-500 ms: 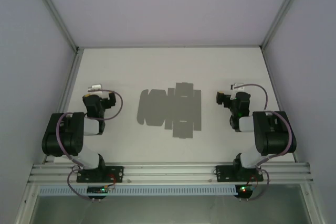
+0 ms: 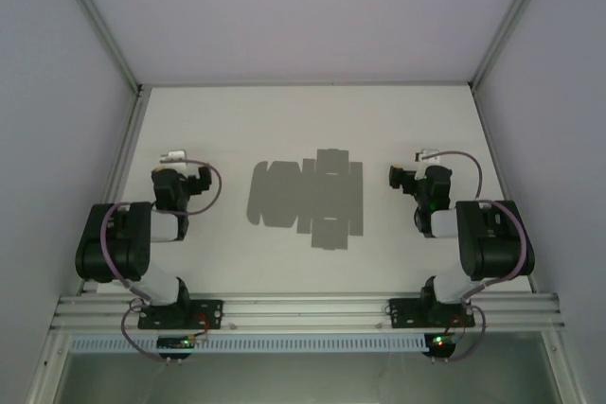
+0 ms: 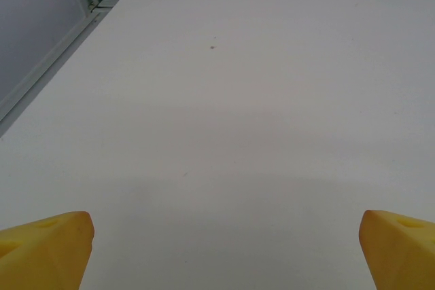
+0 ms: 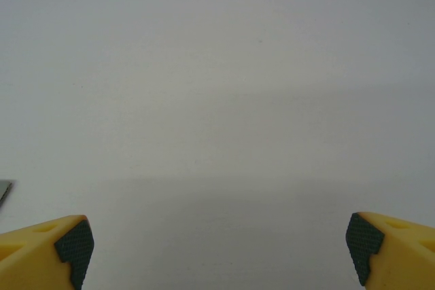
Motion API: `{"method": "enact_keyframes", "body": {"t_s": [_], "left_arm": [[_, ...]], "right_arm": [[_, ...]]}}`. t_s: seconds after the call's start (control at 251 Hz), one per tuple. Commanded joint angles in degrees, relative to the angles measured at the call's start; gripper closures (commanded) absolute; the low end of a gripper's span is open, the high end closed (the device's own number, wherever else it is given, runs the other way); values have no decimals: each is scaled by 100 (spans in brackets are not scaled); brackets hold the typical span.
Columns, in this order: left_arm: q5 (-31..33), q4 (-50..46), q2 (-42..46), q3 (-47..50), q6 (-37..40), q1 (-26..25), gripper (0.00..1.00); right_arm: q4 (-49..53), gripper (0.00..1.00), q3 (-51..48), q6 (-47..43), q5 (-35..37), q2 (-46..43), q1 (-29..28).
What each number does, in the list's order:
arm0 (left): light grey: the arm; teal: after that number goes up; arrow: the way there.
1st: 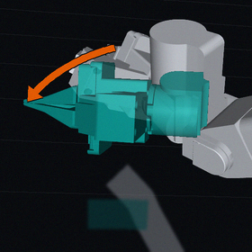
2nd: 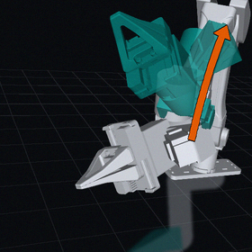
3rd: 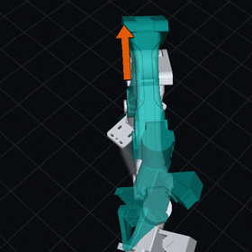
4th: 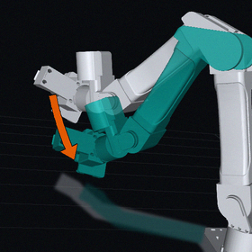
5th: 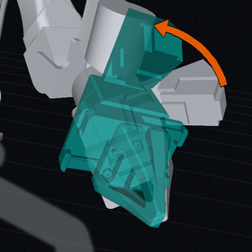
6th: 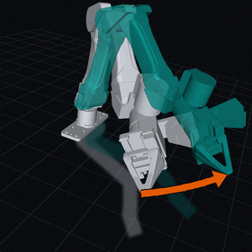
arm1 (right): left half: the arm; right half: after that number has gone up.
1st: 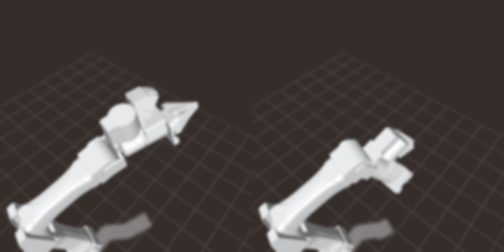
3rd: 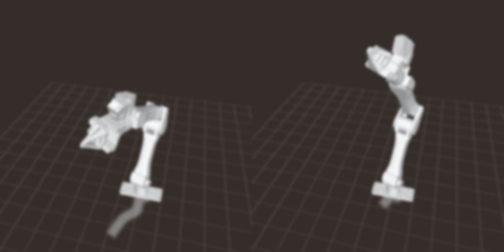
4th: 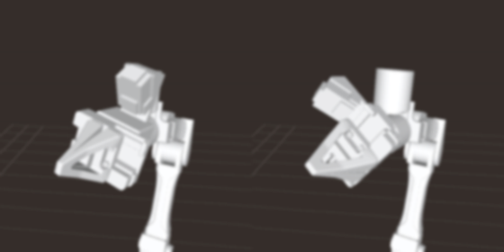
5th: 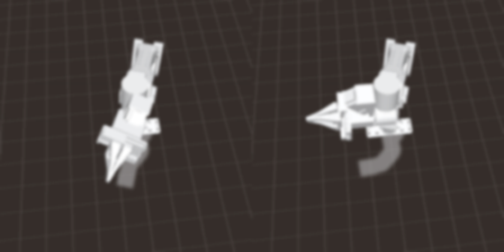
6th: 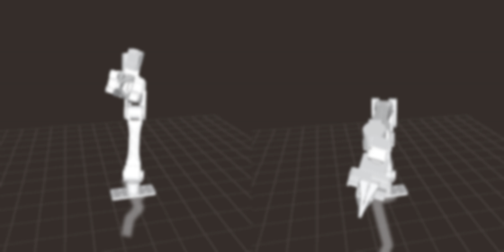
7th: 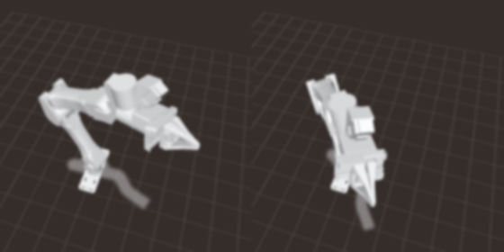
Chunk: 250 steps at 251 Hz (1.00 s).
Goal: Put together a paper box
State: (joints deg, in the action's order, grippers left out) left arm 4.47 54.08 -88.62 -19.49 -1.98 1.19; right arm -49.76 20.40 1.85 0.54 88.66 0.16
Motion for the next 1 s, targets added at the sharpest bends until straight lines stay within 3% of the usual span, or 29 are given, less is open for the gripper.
{"method": "enact_keyframes", "body": {"t_s": [0.0, 0.212, 0.327, 0.375, 0.475, 0.599, 0.726, 0.794, 0.85, 0.994], "left_arm": [[-174, 27, 63, -106, 23, 56, 0], [215, -1012, 959, -266, -269, 183, 0], [163, -2301, 1675, -660, -690, 198, 0], [-133, -2808, 1881, -876, -956, 198, 1], [-640, -3443, 2129, -1111, -1685, 156, 0], [-1159, -4075, 2174, -1311, -2258, -9, 0], [-1377, -4671, 1903, -1580, -2310, -552, 0], [-1418, -5006, 1578, -1873, -2296, -960, 0], [-1820, -5055, 1254, -1989, -2169, -1226, 0], [-2699, -4972, 620, -2220, -2289, -1383, 0]], "right_arm": [[-63, 2, 74, -30, -69, 13, 54], [43, 1, -70, 94, 303, -520, 111], [1367, 1, 376, 61, 967, -1241, -80], [2088, 1, 698, 278, 1281, -1448, -173], [3377, 1, 1308, 688, 1043, -1747, -335], [4217, 1, 1789, 1218, 1004, -1816, -935], [4840, 2, 2166, 1803, 128, -1456, -1356], [5129, 8, 2390, 1945, -286, -1159, -1639], [5531, 17, 2627, 2086, -369, -857, -1831], [6369, 42, 3206, 2118, -823, 11, -2096]]}}
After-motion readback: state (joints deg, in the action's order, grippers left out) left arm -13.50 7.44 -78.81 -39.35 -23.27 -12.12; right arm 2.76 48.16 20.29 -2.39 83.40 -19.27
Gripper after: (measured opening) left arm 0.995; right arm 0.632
